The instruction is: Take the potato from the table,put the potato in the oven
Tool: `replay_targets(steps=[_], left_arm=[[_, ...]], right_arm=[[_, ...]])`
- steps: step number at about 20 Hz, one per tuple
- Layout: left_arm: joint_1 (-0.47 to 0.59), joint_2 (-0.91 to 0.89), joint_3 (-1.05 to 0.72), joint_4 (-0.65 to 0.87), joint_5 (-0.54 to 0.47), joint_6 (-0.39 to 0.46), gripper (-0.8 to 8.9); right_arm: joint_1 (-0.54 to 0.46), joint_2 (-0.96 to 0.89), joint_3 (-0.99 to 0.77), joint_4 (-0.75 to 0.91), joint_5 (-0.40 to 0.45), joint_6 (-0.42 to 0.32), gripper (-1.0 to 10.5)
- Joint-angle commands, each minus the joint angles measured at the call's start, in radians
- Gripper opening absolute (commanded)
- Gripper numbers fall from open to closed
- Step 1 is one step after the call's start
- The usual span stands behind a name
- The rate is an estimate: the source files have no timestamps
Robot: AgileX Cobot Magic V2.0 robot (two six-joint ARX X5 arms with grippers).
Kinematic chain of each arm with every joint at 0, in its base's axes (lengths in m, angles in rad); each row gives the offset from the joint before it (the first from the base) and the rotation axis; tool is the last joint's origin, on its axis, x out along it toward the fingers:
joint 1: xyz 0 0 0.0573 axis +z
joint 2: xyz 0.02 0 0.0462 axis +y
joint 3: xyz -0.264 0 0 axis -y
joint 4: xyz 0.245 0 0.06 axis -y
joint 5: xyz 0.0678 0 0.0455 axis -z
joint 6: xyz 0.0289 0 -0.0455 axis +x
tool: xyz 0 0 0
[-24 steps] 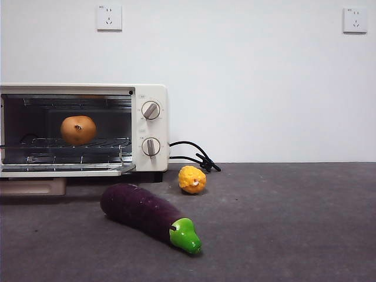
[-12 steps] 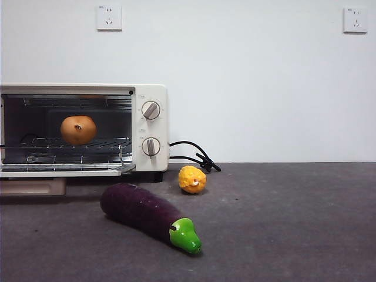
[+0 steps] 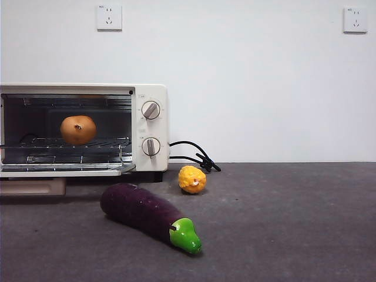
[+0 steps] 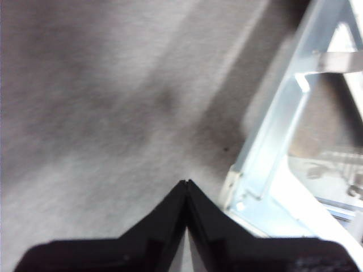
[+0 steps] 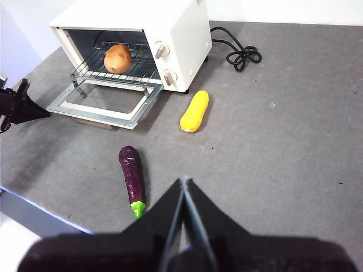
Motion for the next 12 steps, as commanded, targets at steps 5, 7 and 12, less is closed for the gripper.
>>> replay_targets(steps=[5, 7, 12], left_arm=[[0.002, 0.024, -0.006, 0.037, 0.034, -0.022, -0.08], [0.002, 0.024, -0.006, 0.049, 0.036, -0.026, -0.08], [0.002, 0.024, -0.006, 0.079, 0.098, -0.052, -0.08]], right_arm=[[0.0, 0.0, -0.005, -0.023, 0.007, 0.022, 0.0], [0.0, 0.0, -0.005, -0.023, 0.01, 0.032, 0.0], [0.0, 0.0, -0.005, -0.023, 0.011, 0.034, 0.0]])
